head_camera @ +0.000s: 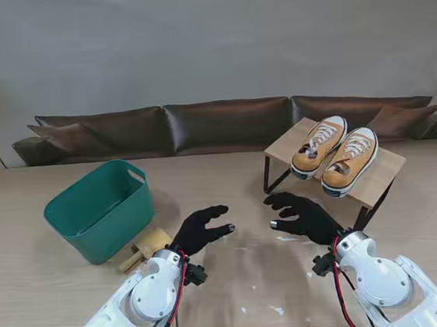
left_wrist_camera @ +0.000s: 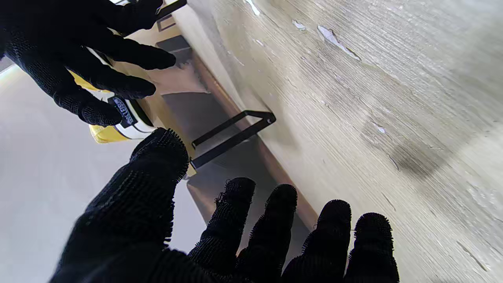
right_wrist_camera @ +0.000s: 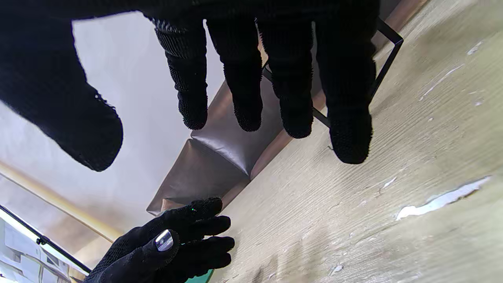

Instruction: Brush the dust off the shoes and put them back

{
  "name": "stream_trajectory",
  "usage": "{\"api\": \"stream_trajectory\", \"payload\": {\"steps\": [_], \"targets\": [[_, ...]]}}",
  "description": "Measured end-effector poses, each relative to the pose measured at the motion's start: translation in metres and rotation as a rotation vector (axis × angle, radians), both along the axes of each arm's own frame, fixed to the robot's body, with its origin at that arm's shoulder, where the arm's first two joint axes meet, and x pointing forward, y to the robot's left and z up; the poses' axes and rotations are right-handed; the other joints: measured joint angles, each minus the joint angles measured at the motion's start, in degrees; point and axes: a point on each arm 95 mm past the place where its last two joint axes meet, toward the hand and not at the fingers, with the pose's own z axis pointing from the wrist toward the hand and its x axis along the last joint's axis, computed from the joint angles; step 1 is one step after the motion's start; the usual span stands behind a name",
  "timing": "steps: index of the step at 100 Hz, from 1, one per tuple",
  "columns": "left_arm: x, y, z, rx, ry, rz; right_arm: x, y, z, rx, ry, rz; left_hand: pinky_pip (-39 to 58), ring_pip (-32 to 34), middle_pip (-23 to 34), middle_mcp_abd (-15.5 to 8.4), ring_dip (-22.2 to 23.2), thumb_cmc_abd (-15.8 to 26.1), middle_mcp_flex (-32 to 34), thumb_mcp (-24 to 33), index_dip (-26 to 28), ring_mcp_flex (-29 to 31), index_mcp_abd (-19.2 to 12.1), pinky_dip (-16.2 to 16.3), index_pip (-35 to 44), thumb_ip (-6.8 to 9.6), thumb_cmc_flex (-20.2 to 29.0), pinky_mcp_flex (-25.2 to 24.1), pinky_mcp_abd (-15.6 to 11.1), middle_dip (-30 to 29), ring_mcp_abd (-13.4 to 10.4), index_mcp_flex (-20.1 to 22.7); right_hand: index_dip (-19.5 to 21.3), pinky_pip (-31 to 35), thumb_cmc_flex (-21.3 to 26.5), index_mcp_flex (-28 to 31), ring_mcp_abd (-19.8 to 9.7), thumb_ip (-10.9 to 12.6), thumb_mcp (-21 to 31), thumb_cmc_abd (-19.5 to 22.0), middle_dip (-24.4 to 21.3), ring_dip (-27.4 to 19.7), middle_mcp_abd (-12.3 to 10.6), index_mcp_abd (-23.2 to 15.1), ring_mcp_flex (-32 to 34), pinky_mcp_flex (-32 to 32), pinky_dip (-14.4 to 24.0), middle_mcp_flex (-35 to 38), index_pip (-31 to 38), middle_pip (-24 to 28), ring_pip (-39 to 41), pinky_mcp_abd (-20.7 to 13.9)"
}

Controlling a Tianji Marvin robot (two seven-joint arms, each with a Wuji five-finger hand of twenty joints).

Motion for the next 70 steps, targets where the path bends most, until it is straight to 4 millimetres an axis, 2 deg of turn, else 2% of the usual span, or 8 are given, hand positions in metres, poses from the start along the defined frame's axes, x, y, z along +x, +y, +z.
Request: {"api": "stream_trajectory", "payload": {"steps": [7,54,63,70], "targets": [[0.000,0.000,0.000,0.001,0.002,0.001,-0.001,0.000,-0.001,-0.001,0.003,0.004,0.00,0.00,0.00,-0.02,0.00,0.00,0.60,0.00,0.00,0.00,0.00,0.00,0.00,0.00,0.00,0.00,0.00,0.00,0.00,0.00,0.00,0.00,0.00,0.00,0.00,0.00,0.00,0.00,0.00,0.00,0.00,0.00,0.00,0.00,0.97,0.00,0.00,0.00,0.00,0.00],[0.000,-0.001,-0.001,-0.009,0.002,0.010,-0.009,0.002,-0.001,-0.013,0.005,0.034,0.00,0.00,0.00,-0.02,0.00,0.00,0.60,0.00,0.00,0.00,-0.01,0.00,0.00,0.00,0.00,-0.42,0.00,0.00,0.00,0.03,0.00,-0.57,0.00,0.00,0.07,0.00,0.00,0.00,0.00,0.01,0.08,0.00,0.00,0.00,1.07,0.00,-0.02,0.00,0.00,0.01],[0.000,-0.001,-0.001,-0.006,0.010,0.010,-0.013,0.002,0.006,-0.014,-0.005,0.036,0.00,0.00,0.00,-0.03,0.00,0.00,0.60,0.00,0.00,0.00,-0.01,0.00,0.00,0.00,0.00,-0.51,0.00,0.00,0.00,0.03,0.00,-0.58,0.00,0.00,0.82,0.00,0.00,0.00,0.00,0.03,0.24,0.00,0.10,0.00,1.11,0.00,-0.02,0.00,0.00,0.58],[-0.001,-0.001,0.000,0.005,0.007,0.012,-0.021,0.002,0.020,-0.011,-0.025,0.032,0.00,0.01,0.00,-0.03,0.00,0.00,0.60,0.00,0.00,0.00,-0.01,-0.01,0.00,0.00,0.00,-0.52,0.00,0.00,0.02,0.04,0.00,-0.58,-0.59,0.00,1.53,0.00,-0.61,0.00,0.00,0.17,0.39,0.00,2.25,0.00,1.57,0.05,-0.04,0.00,0.20,0.85]]}}
